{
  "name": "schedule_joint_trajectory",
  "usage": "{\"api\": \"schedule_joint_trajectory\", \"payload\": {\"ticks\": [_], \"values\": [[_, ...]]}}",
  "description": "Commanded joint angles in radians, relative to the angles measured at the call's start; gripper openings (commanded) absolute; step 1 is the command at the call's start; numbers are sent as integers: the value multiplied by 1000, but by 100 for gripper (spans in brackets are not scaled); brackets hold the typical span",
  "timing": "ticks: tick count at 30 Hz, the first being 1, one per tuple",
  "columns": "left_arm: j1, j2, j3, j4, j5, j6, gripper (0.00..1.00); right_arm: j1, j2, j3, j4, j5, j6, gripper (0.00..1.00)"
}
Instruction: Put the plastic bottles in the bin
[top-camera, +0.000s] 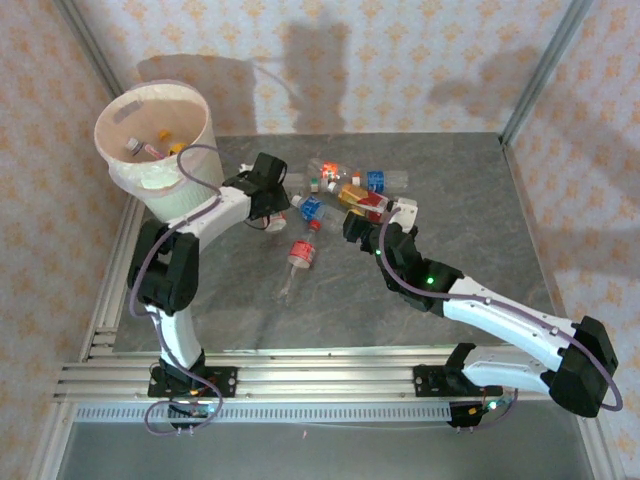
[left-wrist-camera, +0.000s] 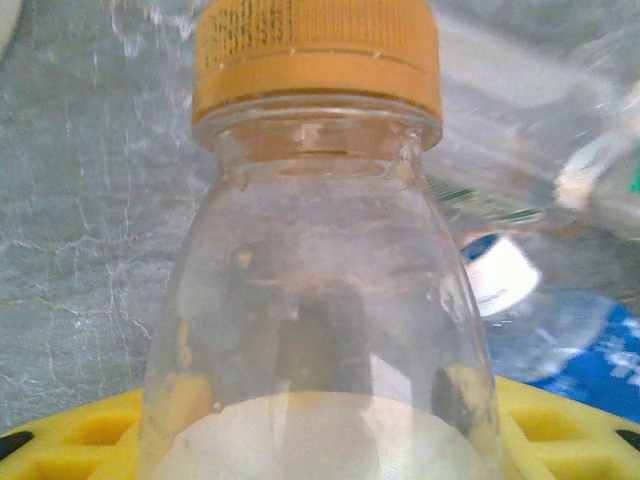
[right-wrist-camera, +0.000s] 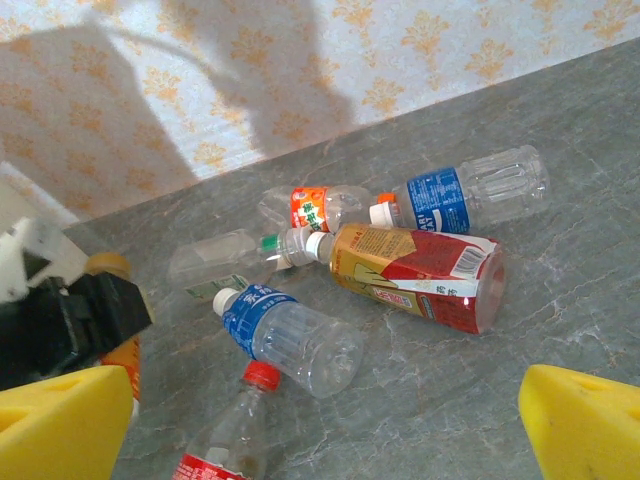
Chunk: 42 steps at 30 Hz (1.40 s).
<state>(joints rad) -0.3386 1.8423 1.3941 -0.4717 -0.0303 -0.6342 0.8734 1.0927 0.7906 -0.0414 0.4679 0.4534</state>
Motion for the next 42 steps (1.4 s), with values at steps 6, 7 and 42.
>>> {"api": "schedule_joint_trajectory", "payload": {"ticks": [6,7,42], "values": [[-40,-153,95,-54,0,93,38,-5,8,-4,10,11,11,99],[-43,-170,103,-54,-1,94,38,-5,10,-1,10,9,11,99],[317,-277,562,-197,-309,401,39,-5,30,18,-1,-11,6,99]]}}
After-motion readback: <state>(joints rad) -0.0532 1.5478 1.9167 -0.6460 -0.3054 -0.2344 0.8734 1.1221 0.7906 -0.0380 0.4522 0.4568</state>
